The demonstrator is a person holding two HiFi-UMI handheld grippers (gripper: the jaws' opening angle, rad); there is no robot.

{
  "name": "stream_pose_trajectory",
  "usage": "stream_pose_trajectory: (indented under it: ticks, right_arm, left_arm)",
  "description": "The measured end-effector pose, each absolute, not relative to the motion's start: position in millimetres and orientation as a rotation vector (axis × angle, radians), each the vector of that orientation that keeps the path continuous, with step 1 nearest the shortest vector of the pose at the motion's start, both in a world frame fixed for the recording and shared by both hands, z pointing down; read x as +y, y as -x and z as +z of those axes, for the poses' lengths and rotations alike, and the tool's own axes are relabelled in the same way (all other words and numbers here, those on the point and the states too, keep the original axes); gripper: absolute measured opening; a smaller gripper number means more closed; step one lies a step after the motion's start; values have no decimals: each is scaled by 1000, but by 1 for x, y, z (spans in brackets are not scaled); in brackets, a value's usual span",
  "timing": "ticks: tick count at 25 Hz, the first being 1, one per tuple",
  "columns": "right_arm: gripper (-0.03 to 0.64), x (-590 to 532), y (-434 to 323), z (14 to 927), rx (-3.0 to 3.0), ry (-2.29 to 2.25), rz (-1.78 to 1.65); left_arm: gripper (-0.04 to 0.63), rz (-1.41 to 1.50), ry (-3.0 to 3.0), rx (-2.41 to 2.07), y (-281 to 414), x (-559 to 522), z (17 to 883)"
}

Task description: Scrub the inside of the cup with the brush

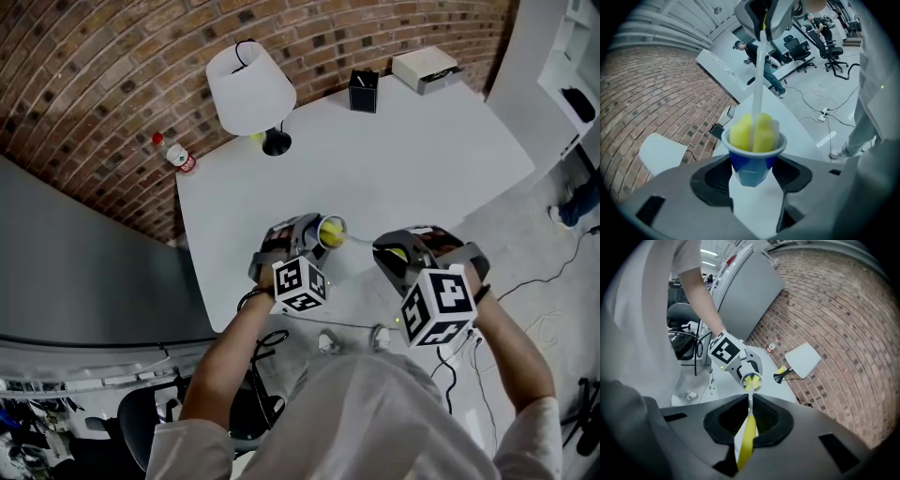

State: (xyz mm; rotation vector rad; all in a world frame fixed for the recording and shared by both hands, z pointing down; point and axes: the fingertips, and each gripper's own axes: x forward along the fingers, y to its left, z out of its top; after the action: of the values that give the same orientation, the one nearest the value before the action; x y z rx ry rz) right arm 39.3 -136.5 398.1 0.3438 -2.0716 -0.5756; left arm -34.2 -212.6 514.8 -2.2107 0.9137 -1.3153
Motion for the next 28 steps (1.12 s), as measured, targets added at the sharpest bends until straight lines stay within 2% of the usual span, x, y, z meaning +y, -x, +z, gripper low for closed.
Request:
stream_pose_trajectory:
  ticks: [28]
  right_arm:
    - [28,-159,-41,400,-2409,-717,626]
  left_arm:
    - [275,-1248,2076,1071,52,-224,503]
